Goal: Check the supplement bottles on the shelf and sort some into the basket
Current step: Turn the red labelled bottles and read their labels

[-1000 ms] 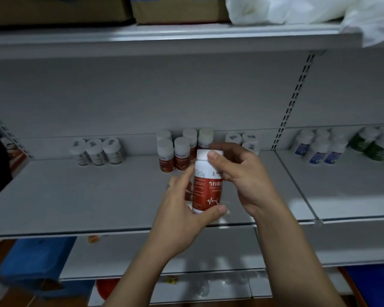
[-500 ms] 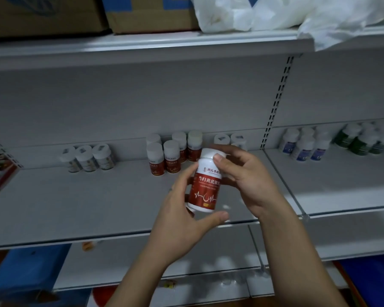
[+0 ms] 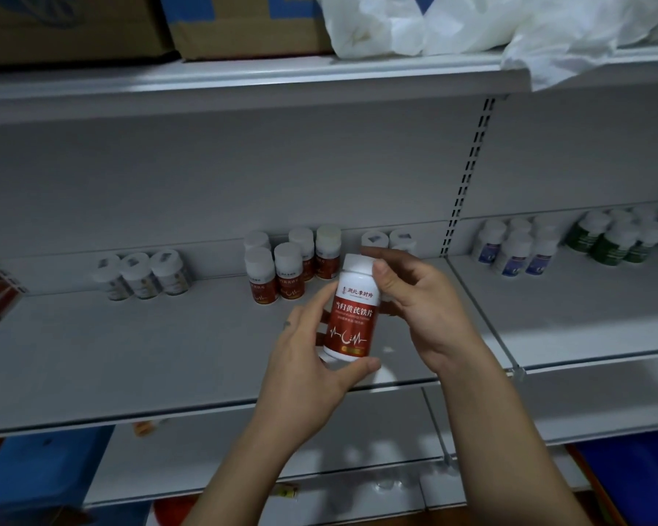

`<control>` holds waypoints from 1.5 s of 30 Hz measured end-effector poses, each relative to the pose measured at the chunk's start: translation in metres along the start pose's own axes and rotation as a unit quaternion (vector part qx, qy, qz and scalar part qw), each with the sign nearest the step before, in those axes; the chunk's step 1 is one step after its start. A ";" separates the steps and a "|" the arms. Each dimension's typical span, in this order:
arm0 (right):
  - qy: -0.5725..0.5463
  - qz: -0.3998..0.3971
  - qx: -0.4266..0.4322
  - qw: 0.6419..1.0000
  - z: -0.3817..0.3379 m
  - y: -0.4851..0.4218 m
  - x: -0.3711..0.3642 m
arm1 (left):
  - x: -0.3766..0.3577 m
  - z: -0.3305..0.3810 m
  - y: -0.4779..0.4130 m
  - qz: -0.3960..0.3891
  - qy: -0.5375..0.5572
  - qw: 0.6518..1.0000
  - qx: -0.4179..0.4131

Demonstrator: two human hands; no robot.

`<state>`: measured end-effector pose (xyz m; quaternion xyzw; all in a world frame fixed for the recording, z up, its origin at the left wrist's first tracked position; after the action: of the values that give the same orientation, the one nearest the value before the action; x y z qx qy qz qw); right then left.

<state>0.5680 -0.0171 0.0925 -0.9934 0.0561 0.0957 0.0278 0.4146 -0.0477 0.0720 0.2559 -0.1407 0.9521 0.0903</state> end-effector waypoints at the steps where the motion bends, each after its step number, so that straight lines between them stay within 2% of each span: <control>1: -0.004 -0.008 -0.001 1.000 0.001 -0.001 0.000 | 0.001 -0.001 0.000 0.007 0.003 1.000 0.003; 8: -0.020 -0.068 -0.001 0.997 0.003 -0.004 -0.002 | 0.004 -0.005 0.002 0.005 0.013 1.000 0.009; 17: -0.109 -0.159 -0.025 0.981 0.010 -0.003 -0.009 | 0.003 -0.012 0.005 -0.010 0.076 0.996 0.040; 21: -0.116 -0.171 -0.024 0.978 0.010 -0.003 -0.007 | 0.001 -0.015 0.006 -0.029 0.080 0.996 0.041; 25: -0.106 -0.169 -0.010 0.980 0.009 -0.003 -0.006 | 0.001 -0.012 0.008 -0.057 0.040 0.997 0.028; 32: -0.037 -0.111 0.025 0.993 0.008 -0.003 -0.012 | -0.003 -0.006 0.010 -0.081 0.004 0.996 0.026; 36: -0.007 -0.076 0.031 0.997 0.011 -0.002 -0.018 | 0.001 -0.007 0.007 -0.034 -0.011 0.998 0.044; 41: -0.027 -0.114 0.009 0.993 0.016 -0.004 -0.024 | 0.015 -0.020 0.008 0.002 0.053 0.995 0.082; 45: -0.028 -0.155 -0.007 0.987 0.024 -0.002 -0.026 | 0.019 -0.026 0.010 -0.020 0.147 0.983 0.105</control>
<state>0.5384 -0.0105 0.0742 -0.9871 -0.1005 0.1188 0.0371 0.3841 -0.0474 0.0581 0.1240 -0.0200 0.9869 0.1014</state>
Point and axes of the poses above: each hand's wrist, its own y-axis away from the middle knuckle, its own x-axis out of the back of the hand, z = x × y, the point moved 6 cm from there along -y, towards the middle knuckle
